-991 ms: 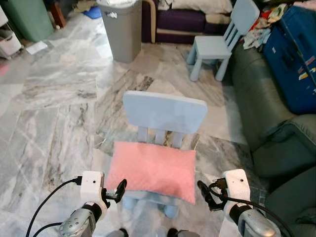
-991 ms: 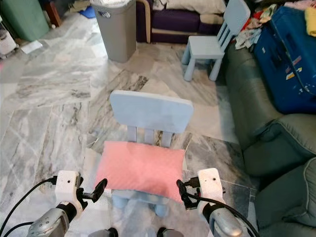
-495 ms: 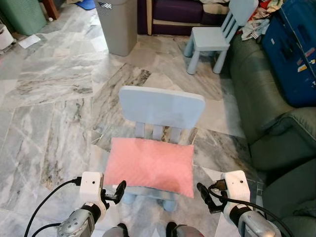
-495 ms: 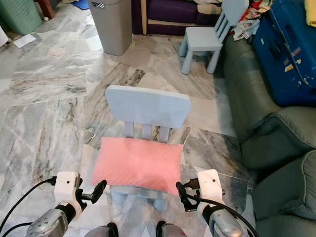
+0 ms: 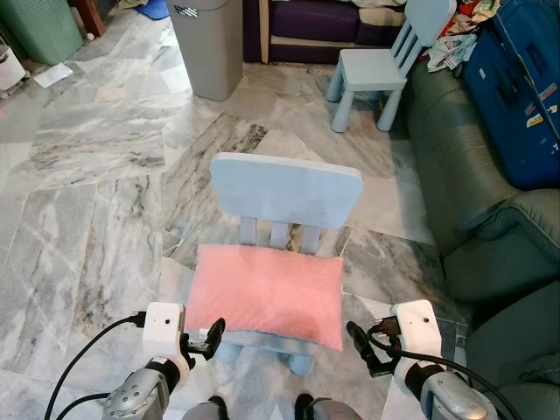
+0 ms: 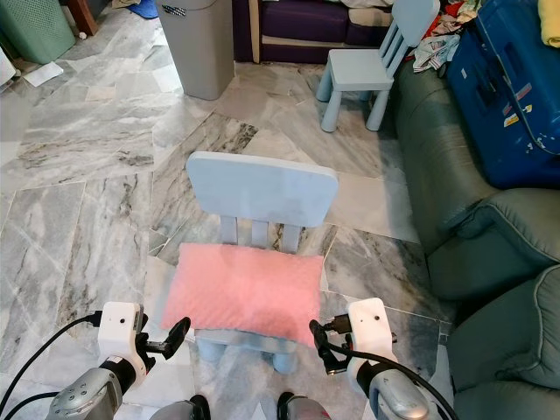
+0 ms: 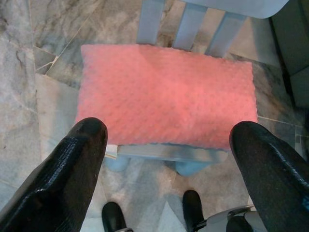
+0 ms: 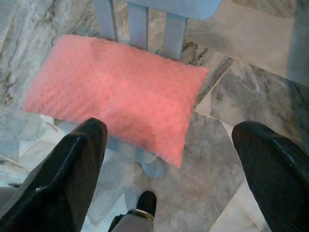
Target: Move the pillow to the sofa
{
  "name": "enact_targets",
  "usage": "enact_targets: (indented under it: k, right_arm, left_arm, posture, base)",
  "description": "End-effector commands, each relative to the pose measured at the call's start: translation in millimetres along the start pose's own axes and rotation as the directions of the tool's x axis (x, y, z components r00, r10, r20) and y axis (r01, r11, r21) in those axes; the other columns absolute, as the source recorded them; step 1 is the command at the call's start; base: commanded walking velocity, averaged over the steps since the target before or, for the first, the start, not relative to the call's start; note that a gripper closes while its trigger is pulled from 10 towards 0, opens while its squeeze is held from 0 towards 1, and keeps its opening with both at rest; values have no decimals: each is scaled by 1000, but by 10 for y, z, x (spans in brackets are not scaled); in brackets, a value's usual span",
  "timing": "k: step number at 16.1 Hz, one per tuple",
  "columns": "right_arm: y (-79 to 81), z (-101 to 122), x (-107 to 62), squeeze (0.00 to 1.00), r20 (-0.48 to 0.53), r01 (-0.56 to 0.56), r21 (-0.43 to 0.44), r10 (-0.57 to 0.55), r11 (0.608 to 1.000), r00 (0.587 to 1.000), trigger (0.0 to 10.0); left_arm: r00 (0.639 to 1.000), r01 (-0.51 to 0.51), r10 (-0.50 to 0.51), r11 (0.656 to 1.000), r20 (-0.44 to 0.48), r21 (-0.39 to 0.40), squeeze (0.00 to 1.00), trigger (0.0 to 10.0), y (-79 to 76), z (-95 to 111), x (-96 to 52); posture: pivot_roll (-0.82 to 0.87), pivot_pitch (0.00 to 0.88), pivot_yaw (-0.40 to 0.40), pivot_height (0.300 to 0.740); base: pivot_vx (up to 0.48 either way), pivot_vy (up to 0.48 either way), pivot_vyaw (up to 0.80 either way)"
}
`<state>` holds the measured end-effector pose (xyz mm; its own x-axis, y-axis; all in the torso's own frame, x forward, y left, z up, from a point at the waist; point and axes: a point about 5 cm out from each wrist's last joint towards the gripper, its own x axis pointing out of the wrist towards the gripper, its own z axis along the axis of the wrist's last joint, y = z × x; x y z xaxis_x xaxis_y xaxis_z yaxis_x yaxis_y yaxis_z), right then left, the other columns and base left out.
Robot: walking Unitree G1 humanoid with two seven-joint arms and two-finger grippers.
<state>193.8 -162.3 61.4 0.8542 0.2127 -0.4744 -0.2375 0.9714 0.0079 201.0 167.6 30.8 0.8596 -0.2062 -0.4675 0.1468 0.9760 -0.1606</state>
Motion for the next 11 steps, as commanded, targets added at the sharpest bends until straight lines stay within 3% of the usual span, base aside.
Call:
enact_targets:
  k: [1, 11]
  right_arm:
    - [12, 8, -26, 0, -2, -9, -3, 9, 1000, 1000, 10000]
    - [7, 4, -35, 0, -8, -12, -6, 12, 1000, 1000, 10000]
  left_arm:
    - [1000, -12, 12, 1000, -17, 6, 0, 10000, 9, -30, -25]
    - [1000, -14, 14, 1000, -23, 4, 0, 10000, -1, -50, -25]
  posture:
    - [-67, 202, -10, 705]
    - [-72, 210, -15, 580]
  base:
    - [0, 0, 0]
    - [0, 0, 0]
